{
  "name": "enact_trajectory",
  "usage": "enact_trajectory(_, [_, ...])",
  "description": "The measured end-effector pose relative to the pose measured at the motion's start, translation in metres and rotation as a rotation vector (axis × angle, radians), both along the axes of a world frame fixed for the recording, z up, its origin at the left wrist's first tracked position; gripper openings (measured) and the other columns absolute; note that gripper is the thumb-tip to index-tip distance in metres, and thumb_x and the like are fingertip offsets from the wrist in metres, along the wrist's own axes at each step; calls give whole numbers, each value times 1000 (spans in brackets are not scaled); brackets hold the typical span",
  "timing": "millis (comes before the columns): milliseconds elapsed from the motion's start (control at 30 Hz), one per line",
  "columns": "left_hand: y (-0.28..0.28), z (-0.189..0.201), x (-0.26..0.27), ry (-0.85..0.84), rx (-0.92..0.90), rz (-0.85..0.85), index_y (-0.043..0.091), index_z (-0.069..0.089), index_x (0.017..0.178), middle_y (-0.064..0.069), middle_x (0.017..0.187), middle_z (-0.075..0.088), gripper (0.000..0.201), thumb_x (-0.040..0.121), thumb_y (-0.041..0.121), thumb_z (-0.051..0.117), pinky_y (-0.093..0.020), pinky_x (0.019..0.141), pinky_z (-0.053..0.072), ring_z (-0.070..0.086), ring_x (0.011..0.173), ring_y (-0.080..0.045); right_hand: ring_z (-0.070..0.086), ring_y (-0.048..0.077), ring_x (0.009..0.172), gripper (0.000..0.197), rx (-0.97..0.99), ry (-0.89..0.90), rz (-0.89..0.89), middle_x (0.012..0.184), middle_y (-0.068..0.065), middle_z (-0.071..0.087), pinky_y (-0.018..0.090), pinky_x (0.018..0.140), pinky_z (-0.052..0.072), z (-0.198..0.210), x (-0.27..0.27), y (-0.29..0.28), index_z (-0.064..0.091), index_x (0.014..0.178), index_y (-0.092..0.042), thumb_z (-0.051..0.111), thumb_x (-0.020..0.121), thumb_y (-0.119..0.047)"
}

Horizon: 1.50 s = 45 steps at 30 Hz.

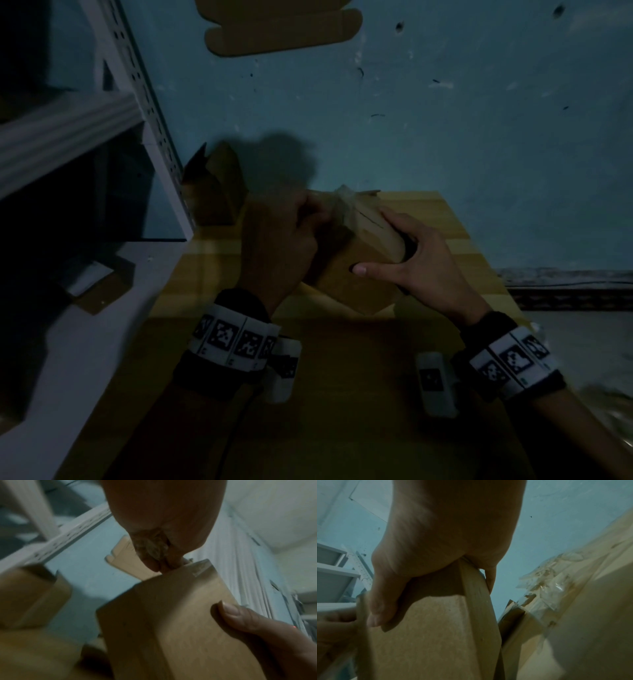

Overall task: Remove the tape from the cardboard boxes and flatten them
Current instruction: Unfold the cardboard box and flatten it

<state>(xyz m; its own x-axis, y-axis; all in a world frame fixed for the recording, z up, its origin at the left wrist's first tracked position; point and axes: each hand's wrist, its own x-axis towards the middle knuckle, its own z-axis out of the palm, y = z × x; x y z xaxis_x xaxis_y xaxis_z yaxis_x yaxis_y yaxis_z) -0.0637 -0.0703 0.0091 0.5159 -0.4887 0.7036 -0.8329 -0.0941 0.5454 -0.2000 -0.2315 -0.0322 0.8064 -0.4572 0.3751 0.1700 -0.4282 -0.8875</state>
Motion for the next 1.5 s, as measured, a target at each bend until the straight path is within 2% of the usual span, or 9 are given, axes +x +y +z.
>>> enact_trajectory(100, [2, 4, 0, -164, 103, 69, 8, 69, 77, -6, 77, 68, 7, 77, 13, 65, -42, 65, 53, 63, 72, -23, 61, -2, 118, 108, -33, 13, -19, 132, -11, 61, 24, 96, 56, -1, 1, -1, 51, 147, -13, 93, 53, -44])
enact_trajectory(267, [2, 15, -18, -369, 229, 178, 7, 58, 71, -13, 70, 60, 14, 69, -1, 69, -31, 52, 35, 55, 59, -29, 63, 3, 117, 95, -30, 12, -4, 129, -10, 64, 33, 94, 59, 3, 1, 1, 57, 141, -23, 94, 55, -45])
enact_trajectory(433, [-4, 14, -21, -266, 122, 193, 6, 63, 81, -12, 84, 65, 8, 81, -1, 68, -36, 58, 48, 61, 71, -26, 68, 15, 111, 83, -59, -6, -23, 126, -9, 67, 25, 70, 59, 4, 3, -1, 59, 138, -30, 95, 64, -44])
enact_trajectory(567, [-6, 13, -15, -46, -4, 42, 10, 69, 84, -3, 87, 66, 5, 85, 5, 69, -24, 72, 51, 61, 82, -13, 67, 15, 116, 84, -42, -29, -39, 128, -7, 68, 45, 88, 61, 0, 3, -7, 60, 138, -27, 96, 65, -44])
enact_trajectory(800, [-9, 11, -14, 36, -155, -11, 16, 75, 90, 8, 86, 66, 9, 82, 13, 75, -8, 76, 48, 61, 78, 1, 64, 13, 122, 82, -42, -58, -27, 132, -6, 67, 44, 97, 58, 1, 3, -11, 60, 139, -21, 95, 67, -38])
enact_trajectory(1033, [-7, 8, -11, 72, -152, -55, 25, 71, 90, 20, 82, 62, 8, 82, 22, 71, -15, 76, 51, 63, 81, 5, 65, 14, 121, 85, -38, -49, -15, 132, -5, 67, 43, 96, 59, 0, 3, -13, 60, 140, -21, 96, 65, -39])
enact_trajectory(1167, [-6, 5, -8, 165, -132, -106, 19, 73, 90, 7, 86, 70, 6, 84, 16, 73, -21, 77, 55, 66, 85, -3, 65, 17, 120, 87, -61, -32, -26, 131, -4, 66, 45, 93, 59, -4, 4, -15, 60, 140, -26, 96, 63, -48])
enact_trajectory(1300, [-5, 5, -7, 259, -52, -91, 15, 73, 89, 8, 86, 70, 4, 88, 11, 71, -17, 75, 53, 65, 84, 1, 64, 18, 119, 88, -123, 2, -54, 130, -6, 65, 46, 90, 60, -6, 6, -18, 59, 139, -31, 95, 61, -55])
enact_trajectory(1500, [-4, 0, -8, -1, 58, 62, 9, 71, 93, -5, 93, 70, 10, 94, 16, 64, -43, 77, 55, 64, 87, -17, 62, 12, 110, 89, -301, 42, -185, 118, -12, 62, 45, 88, 58, -6, 9, -15, 59, 136, -34, 90, 59, -65])
